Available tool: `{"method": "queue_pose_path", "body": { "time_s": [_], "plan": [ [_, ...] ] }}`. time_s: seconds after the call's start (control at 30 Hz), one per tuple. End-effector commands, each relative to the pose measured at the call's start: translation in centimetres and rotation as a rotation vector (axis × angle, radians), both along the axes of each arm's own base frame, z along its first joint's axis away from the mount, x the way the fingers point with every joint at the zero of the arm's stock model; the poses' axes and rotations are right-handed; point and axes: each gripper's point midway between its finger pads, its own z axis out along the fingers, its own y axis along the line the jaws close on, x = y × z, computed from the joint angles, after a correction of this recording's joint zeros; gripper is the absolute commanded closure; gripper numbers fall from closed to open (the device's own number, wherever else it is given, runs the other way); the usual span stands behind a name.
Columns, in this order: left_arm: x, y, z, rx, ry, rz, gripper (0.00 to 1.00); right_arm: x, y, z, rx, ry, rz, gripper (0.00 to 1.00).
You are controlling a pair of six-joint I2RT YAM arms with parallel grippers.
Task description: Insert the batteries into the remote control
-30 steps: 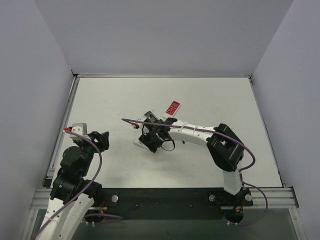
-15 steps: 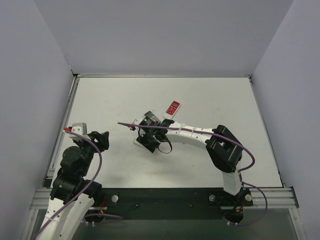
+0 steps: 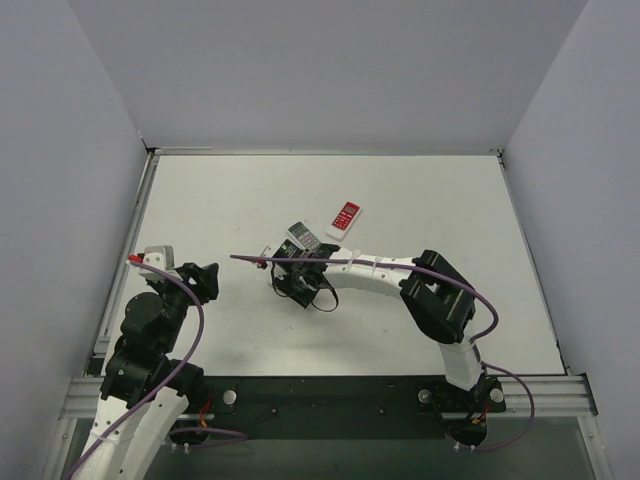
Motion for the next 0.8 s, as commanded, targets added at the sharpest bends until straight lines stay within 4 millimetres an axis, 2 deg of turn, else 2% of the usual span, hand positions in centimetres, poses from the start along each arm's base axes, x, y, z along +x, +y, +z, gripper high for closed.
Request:
{"method": "queue_pose_path", "body": {
  "time_s": [0.0,0.27,0.33,0.5,0.57,0.77],
  "plan": [
    [0.3,-0.1,1.3,-0.024,-0.043,-0.002,0.32,0.4,0.1,1.6,-0.013,-0.045,0.002,0.73],
    [0.4,-0.1,1.2,-0.023,-0.041,-0.002,0.32,-0.2,-0.5,2.4,0.000,-0.049,-0.001,0.74],
    [0.4,-0.1,1.2,-0.024,-0.043,-0.002,0.32,-0.1,-1.3,2.2,-0.024,-0.065,-0.014,0.74],
    [0.4,-0.2,1.2,-0.024,-0.043,-0.003,0.32,-0.7,-2.6,1.2,-0.056,-0.056,-0.021,0.69],
    [0.4,-0.2,1.2,-0.026,-0.043,-0.003,0.32,-1.1,-2.9,1.0,-0.047,-0.042,-0.023,0.63],
    [0.4,-0.2,1.1,-0.026,-0.038,-0.003,0.32,-1.3,-2.5,2.3,0.016,-0.058,-0.030,0.62]
  ]
}}
